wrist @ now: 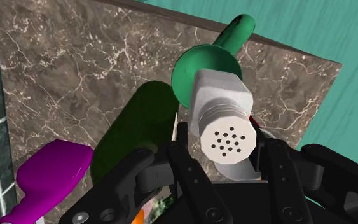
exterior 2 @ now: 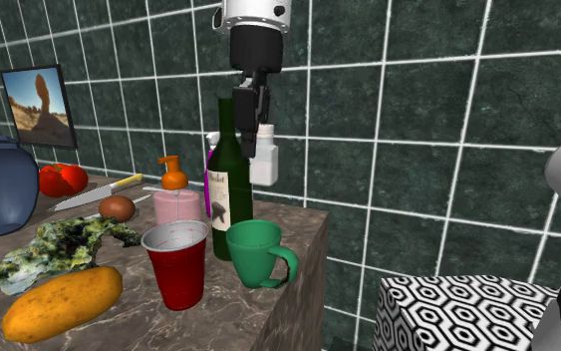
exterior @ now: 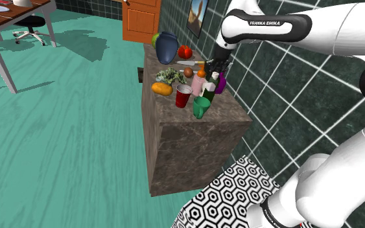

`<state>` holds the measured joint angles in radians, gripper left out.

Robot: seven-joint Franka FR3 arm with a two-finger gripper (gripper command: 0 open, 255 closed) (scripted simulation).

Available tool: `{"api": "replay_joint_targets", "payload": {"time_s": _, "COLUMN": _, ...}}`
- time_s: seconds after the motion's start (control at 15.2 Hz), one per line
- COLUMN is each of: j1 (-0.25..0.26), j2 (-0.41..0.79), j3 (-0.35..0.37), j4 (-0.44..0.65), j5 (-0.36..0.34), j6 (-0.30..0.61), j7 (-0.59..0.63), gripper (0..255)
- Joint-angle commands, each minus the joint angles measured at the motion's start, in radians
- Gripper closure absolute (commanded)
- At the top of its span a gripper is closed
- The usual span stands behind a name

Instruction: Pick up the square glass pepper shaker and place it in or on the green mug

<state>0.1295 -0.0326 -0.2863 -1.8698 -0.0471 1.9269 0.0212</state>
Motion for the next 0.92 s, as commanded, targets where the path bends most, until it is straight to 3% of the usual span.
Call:
{"api": "replay_joint_targets", "payload": {"time_s": 0.0, "j1": 0.010, "j2": 0.000, "j3": 0.011, "j4": -0.017, "j5": -0.002, "j6": 0.016, "j7": 0.024, "gripper": 255}}
{"api": "replay_joint_targets", "payload": {"time_s": 0.86, "j1": 0.008, "j2": 0.035, "j3": 0.008, "j4": -0.154, "j5": 0.005, "j6": 0.187, "j7": 0.024, "gripper": 255}}
